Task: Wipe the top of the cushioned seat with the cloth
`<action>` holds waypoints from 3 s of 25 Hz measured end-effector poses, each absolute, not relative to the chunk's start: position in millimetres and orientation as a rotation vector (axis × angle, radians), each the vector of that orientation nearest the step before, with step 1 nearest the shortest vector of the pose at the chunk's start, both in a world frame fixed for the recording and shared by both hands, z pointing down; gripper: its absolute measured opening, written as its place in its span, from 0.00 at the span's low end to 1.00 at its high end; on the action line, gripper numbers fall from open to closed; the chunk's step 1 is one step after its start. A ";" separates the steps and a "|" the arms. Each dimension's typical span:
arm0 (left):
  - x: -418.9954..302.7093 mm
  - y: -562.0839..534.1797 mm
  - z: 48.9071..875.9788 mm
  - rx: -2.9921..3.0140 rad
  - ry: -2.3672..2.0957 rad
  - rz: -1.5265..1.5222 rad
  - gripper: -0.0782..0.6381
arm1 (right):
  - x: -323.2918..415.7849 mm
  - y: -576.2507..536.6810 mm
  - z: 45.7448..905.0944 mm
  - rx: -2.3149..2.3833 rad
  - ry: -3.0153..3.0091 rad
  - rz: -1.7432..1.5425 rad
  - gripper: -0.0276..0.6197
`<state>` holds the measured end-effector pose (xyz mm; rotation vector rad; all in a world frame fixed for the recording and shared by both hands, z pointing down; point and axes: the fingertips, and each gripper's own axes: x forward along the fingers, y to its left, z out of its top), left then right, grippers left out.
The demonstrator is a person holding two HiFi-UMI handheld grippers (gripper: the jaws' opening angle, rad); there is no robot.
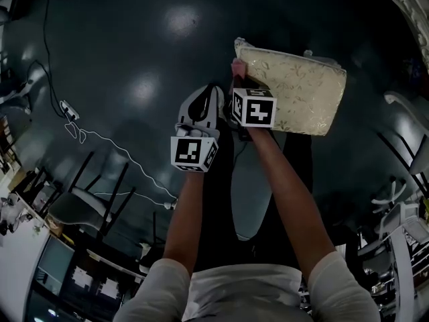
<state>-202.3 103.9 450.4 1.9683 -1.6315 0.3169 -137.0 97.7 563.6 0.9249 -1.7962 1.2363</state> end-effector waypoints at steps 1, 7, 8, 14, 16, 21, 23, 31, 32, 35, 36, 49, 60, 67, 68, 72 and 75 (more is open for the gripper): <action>-195.6 102.3 450.6 1.976 -1.621 0.321 0.12 | -132.5 96.9 561.2 0.925 -1.805 1.243 0.07; -155.2 89.1 451.2 2.019 -1.571 0.336 0.12 | -100.7 93.7 552.2 0.935 -1.842 1.281 0.07; -147.6 86.5 451.2 2.028 -1.563 0.337 0.12 | -93.2 92.0 551.3 0.950 -1.839 1.302 0.07; -99.4 79.0 454.3 2.077 -1.498 0.343 0.12 | -33.8 85.9 549.5 1.040 -1.825 1.306 0.07; -82.2 77.1 457.2 2.087 -1.474 0.346 0.12 | -12.2 83.4 550.5 1.060 -1.818 1.294 0.07; -39.4 70.0 457.9 2.131 -1.413 0.348 0.12 | 41.3 76.1 550.2 1.138 -1.794 1.300 0.07; -26.7 67.1 458.9 2.144 -1.397 0.349 0.12 | 62.9 73.7 549.1 1.175 -1.782 1.280 0.07; 23.8 58.0 463.1 2.169 -1.349 0.341 0.12 | 155.2 65.4 544.1 1.309 -1.712 1.209 0.07; 32.0 56.9 463.6 2.172 -1.341 0.338 0.12 | 166.3 64.3 544.2 1.327 -1.699 1.200 0.07; 54.3 56.1 463.9 2.188 -1.311 0.327 0.12 | 198.6 64.6 547.6 1.373 -1.652 1.204 0.07; 59.9 56.3 464.5 2.191 -1.303 0.326 0.12 | 206.6 65.6 550.3 1.378 -1.638 1.217 0.07; 61.5 59.1 477.1 2.181 -1.295 0.352 0.12 | 237.1 67.0 595.6 1.349 -1.538 1.324 0.07; -28.0 67.4 456.0 2.099 -1.456 0.272 0.12 | 144.4 53.6 520.6 1.431 -1.727 1.376 0.07; -111.9 97.5 463.6 2.012 -1.544 0.284 0.12 | -5.9 83.5 525.1 1.115 -1.870 1.458 0.08; -125.1 101.4 464.4 2.003 -1.556 0.288 0.12 | -25.2 87.2 526.4 1.074 -1.885 1.463 0.08; -175.7 115.4 465.3 1.955 -1.618 0.290 0.13 | -89.0 101.2 531.4 0.932 -1.925 1.460 0.08; -205.4 122.9 463.8 1.927 -1.657 0.289 0.12 | -127.0 113.2 537.4 0.838 -1.931 1.442 0.08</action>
